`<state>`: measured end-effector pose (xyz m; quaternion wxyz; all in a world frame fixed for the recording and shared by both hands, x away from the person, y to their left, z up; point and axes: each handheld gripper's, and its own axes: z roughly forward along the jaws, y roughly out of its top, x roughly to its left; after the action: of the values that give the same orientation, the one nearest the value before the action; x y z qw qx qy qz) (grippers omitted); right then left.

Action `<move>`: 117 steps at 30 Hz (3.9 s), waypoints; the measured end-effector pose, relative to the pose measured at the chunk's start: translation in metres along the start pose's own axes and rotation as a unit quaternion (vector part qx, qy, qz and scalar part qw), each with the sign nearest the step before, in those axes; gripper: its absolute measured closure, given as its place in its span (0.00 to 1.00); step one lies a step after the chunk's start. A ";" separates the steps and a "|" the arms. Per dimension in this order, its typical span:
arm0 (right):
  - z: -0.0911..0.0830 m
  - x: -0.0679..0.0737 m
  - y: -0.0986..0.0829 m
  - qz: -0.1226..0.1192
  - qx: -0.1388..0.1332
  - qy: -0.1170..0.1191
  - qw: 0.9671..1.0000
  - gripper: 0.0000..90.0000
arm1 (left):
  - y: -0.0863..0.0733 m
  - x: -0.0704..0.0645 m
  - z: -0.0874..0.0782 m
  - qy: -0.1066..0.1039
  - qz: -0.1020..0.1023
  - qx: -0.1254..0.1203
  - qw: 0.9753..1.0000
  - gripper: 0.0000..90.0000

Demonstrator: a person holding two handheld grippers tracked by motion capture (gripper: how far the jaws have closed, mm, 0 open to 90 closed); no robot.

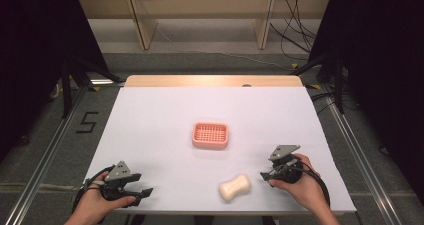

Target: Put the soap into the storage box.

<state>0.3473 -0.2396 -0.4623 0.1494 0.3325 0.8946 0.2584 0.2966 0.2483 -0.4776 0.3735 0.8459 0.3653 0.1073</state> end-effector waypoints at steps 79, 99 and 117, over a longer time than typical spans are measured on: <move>0.045 0.081 0.100 -0.424 0.213 0.193 0.859 0.44 | -0.001 0.001 0.000 0.004 0.011 0.003 1.000 0.34; 0.051 0.084 0.101 -0.410 0.235 0.186 0.862 0.56 | 0.000 0.003 0.000 0.005 0.018 0.004 1.000 0.34; 0.050 0.082 0.103 -0.364 0.220 0.188 0.886 0.56 | -0.001 0.000 0.001 -0.002 -0.002 -0.003 1.000 0.34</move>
<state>0.3623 -0.0996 -0.4536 -0.0146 -0.0466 0.9980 0.0403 0.2962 0.2483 -0.4789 0.3769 0.8442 0.3661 0.1056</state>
